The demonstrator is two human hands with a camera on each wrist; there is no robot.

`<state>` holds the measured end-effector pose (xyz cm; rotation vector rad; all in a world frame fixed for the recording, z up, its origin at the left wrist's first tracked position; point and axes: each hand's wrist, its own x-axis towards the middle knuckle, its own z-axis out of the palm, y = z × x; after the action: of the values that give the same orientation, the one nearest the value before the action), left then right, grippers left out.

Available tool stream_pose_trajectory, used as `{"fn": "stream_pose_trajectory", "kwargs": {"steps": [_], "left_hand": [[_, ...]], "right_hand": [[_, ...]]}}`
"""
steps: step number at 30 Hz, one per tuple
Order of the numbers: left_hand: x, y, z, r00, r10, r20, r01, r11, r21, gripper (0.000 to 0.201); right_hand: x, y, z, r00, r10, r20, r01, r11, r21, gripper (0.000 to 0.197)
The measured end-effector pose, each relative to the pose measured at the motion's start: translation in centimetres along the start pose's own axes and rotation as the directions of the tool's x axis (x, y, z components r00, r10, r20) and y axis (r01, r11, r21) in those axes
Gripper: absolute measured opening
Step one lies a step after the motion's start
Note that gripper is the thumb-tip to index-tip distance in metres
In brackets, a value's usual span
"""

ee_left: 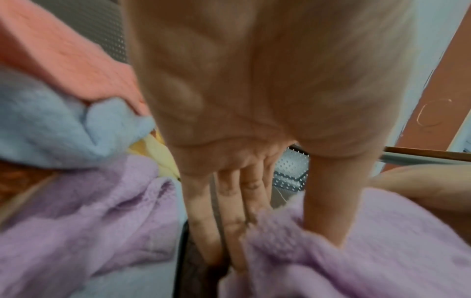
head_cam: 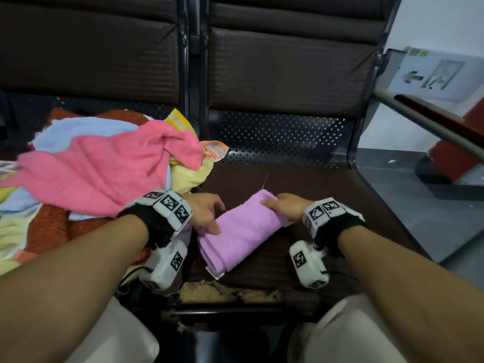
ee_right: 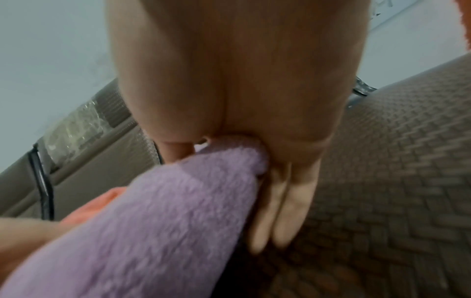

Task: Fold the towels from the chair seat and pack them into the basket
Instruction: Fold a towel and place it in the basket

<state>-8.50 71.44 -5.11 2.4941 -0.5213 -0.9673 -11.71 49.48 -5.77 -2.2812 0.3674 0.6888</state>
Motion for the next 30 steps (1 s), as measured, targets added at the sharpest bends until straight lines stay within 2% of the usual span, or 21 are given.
{"fn": "stream_pose_trajectory", "kwargs": {"steps": [1, 2, 4, 6, 7, 8, 10, 11, 13, 16, 18, 20, 23, 26, 28, 30], "left_hand": [[-0.5, 0.1, 0.0, 1.0, -0.012, -0.007, 0.012, 1.0, 0.011, 0.065], [-1.1, 0.1, -0.1, 1.0, -0.013, -0.016, 0.014, 1.0, 0.027, 0.073], [-1.9, 0.0, -0.5, 0.999, 0.041, -0.033, -0.042, 0.999, -0.027, 0.096], [-3.2, 0.6, -0.9, 0.987, 0.152, -0.049, -0.158, 0.973, -0.171, 0.108], [-3.7, 1.0, -1.0, 0.975, 0.211, -0.063, -0.22, 0.948, -0.231, 0.105], [-4.3, 1.5, -1.0, 0.964, 0.251, -0.084, -0.265, 0.925, -0.273, 0.093], [-5.6, 2.9, -1.1, 0.958, 0.254, -0.129, -0.281, 0.919, -0.276, 0.062], [-6.4, 3.8, -1.2, 0.956, 0.243, -0.162, -0.279, 0.924, -0.262, 0.052], [-7.9, 5.8, -1.6, 0.938, 0.259, -0.231, -0.312, 0.921, -0.232, 0.053], [-10.7, 9.5, -2.1, 0.891, 0.346, -0.294, -0.395, 0.91, -0.126, 0.063], [-12.8, 11.8, -1.9, 0.878, 0.386, -0.282, -0.435, 0.89, -0.137, 0.058], [-14.3, 14.1, -1.3, 0.867, 0.441, -0.235, -0.479, 0.866, -0.144, 0.048], [-16.2, 18.2, 0.4, 0.839, 0.519, -0.164, -0.537, 0.839, -0.088, 0.053], [-16.9, 22.4, 3.4, 0.824, 0.558, -0.105, -0.563, 0.781, -0.269, 0.05], [-16.3, 25.0, 5.9, 0.838, 0.544, -0.038, -0.512, 0.761, -0.398, 0.048], [-14.9, 27.2, 8.9, 0.849, 0.524, 0.066, -0.462, 0.798, -0.387, 0.052]], "right_hand": [[-0.7, -0.2, 0.1, 0.999, -0.05, 0.02, 0.047, 0.991, 0.126, 0.034], [-1.5, -0.3, 0.1, 0.993, -0.115, 0.002, 0.113, 0.978, 0.174, 0.027], [-3.1, -0.8, -0.1, 0.956, -0.268, -0.117, 0.276, 0.959, 0.06, 0.018], [-4.8, -1.5, -0.5, 0.875, -0.445, -0.192, 0.449, 0.893, -0.025, 0.012], [-5.9, -2.2, -0.8, 0.828, -0.519, -0.211, 0.526, 0.85, -0.027, 0.01], [-7.0, -2.9, -1.3, 0.787, -0.575, -0.222, 0.585, 0.811, -0.025, 0.01], [-9.6, -4.3, -2.5, 0.729, -0.643, -0.237, 0.651, 0.757, -0.05, 0.013], [-11.0, -4.9, -3.3, 0.704, -0.665, -0.249, 0.672, 0.737, -0.068, 0.014], [-13.8, -5.5, -5.0, 0.657, -0.686, -0.313, 0.69, 0.714, -0.116, 0.016], [-18.4, -4.9, -7.7, 0.572, -0.671, -0.473, 0.682, 0.708, -0.18, 0.014], [-21.6, -3.7, -9.1, 0.507, -0.65, -0.566, 0.691, 0.699, -0.184, 0.014], [-24.5, -1.6, -10.0, 0.466, -0.623, -0.628, 0.705, 0.69, -0.162, 0.015], [-27.8, 3.1, -10.5, 0.438, -0.539, -0.72, 0.715, 0.694, -0.084, 0.015], [-30.0, 9.3, -10.6, 0.412, -0.361, -0.836, 0.727, 0.684, 0.063, 0.012], [-31.2, 14.1, -10.2, 0.419, -0.206, -0.884, 0.734, 0.65, 0.196, 0.009], [-32.2, 19.0, -9.0, 0.452, -0.08, -0.888, 0.704, 0.643, 0.3, 0.007]]}}
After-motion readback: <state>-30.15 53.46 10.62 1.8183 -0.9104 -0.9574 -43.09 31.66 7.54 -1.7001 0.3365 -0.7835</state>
